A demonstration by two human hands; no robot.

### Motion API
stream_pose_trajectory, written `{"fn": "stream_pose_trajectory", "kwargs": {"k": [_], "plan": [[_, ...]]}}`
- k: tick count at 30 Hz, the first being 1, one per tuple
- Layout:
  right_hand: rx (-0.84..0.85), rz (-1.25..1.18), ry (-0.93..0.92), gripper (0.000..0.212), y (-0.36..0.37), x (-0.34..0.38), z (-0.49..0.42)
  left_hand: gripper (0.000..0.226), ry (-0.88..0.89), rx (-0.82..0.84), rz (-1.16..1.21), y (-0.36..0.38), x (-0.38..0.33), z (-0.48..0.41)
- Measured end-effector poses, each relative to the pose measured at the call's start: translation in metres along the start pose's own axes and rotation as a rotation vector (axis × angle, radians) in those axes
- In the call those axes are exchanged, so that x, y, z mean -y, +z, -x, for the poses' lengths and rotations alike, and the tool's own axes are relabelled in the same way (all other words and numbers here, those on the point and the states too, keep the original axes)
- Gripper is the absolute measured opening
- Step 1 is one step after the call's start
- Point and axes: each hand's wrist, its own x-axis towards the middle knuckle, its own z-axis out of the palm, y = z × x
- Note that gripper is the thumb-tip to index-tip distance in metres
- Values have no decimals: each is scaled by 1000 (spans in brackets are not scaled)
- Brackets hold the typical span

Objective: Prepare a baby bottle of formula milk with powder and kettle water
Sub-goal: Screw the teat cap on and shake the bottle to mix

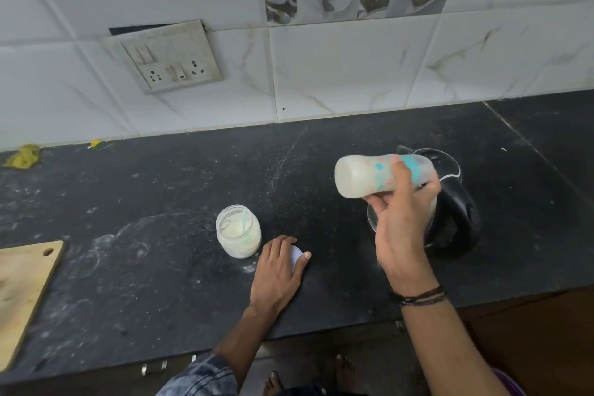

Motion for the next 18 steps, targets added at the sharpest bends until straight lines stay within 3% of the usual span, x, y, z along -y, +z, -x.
{"fn": "stream_pose_trajectory", "kwargs": {"k": [3,8,11,15,18], "plan": [[175,221,39,50,0,-5,3,52,0,7,7,-1,1,0],[24,34,-48,54,1,2,0,53,-6,3,0,-1,-1,0],[167,223,-8,58,2,-1,2,53,-3,10,8,-3,0,0],[13,17,-76,54,3,0,-2,54,-15,12,6,-2,-1,-1],[130,178,1,57,5,-4,-1,53,-6,12,7,-2,1,0]]}}
